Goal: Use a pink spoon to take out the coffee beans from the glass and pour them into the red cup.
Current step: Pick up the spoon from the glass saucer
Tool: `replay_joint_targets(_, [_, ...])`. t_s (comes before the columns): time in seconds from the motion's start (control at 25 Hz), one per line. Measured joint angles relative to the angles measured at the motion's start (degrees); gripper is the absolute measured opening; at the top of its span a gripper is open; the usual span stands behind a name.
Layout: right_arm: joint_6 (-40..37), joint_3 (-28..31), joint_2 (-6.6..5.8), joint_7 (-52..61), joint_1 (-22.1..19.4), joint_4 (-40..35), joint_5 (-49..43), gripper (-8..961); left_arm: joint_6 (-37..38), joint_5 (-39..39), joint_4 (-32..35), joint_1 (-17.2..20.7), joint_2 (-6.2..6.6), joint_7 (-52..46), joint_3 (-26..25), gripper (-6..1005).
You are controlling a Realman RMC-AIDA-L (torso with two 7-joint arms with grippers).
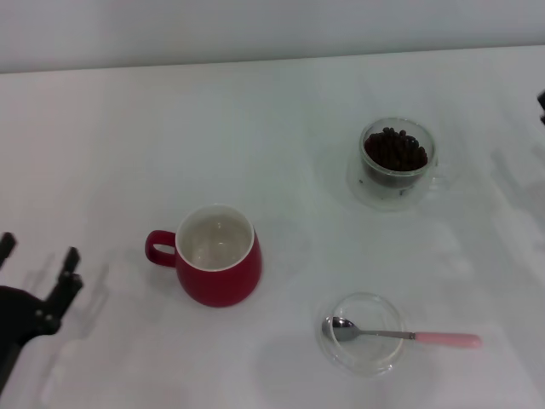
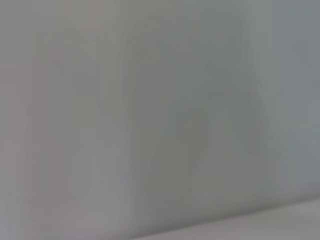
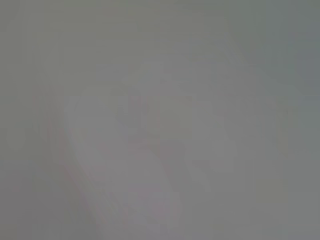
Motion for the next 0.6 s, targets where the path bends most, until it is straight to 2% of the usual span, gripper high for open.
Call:
replay_joint_targets(0.24, [-4.7,-3.4,-0.29,4.2,-5.5,2.9,0.0,817,4.2,-4.3,-3.6,0.3,0.14,-7.5,0.0,800])
replay_joint_targets(0.48, [-13.3,-11.4,-0.76,10.9,-10.6,2.0,-0.1,775,4.5,-8.2,-3.8,-0.5,0.16,-9.3,0.0,800])
replay_joint_targets(0.6, [-15.0,-15.8,-1.1,15.8,-12.9,0.5,-0.1,754,4.5,-9.5,-3.8,-0.9,0.17,-9.3,0.0,800])
